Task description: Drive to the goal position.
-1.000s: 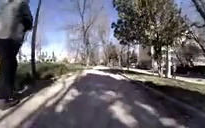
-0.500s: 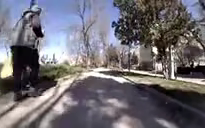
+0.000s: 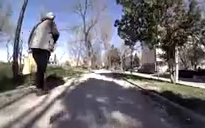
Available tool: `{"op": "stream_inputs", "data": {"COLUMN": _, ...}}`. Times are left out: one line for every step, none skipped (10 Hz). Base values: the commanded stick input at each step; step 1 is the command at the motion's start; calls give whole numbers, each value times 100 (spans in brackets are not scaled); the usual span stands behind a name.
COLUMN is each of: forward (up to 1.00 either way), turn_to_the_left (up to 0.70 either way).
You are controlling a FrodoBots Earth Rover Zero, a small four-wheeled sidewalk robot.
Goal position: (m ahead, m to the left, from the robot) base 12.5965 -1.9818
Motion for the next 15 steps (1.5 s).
{"op": "stream_inputs", "data": {"forward": 100, "turn_to_the_left": 0}}
{"op": "stream_inputs", "data": {"forward": 100, "turn_to_the_left": 0}}
{"op": "stream_inputs", "data": {"forward": 100, "turn_to_the_left": 0}}
{"op": "stream_inputs", "data": {"forward": 100, "turn_to_the_left": 0}}
{"op": "stream_inputs", "data": {"forward": 100, "turn_to_the_left": 0}}
{"op": "stream_inputs", "data": {"forward": 100, "turn_to_the_left": 0}}
{"op": "stream_inputs", "data": {"forward": 100, "turn_to_the_left": 0}}
{"op": "stream_inputs", "data": {"forward": 100, "turn_to_the_left": 0}}
{"op": "stream_inputs", "data": {"forward": 100, "turn_to_the_left": 0}}
{"op": "stream_inputs", "data": {"forward": 100, "turn_to_the_left": 0}}
{"op": "stream_inputs", "data": {"forward": 100, "turn_to_the_left": 0}}
{"op": "stream_inputs", "data": {"forward": 100, "turn_to_the_left": 0}}
{"op": "stream_inputs", "data": {"forward": 100, "turn_to_the_left": 0}}
{"op": "stream_inputs", "data": {"forward": 100, "turn_to_the_left": -3}}
{"op": "stream_inputs", "data": {"forward": 100, "turn_to_the_left": -11}}
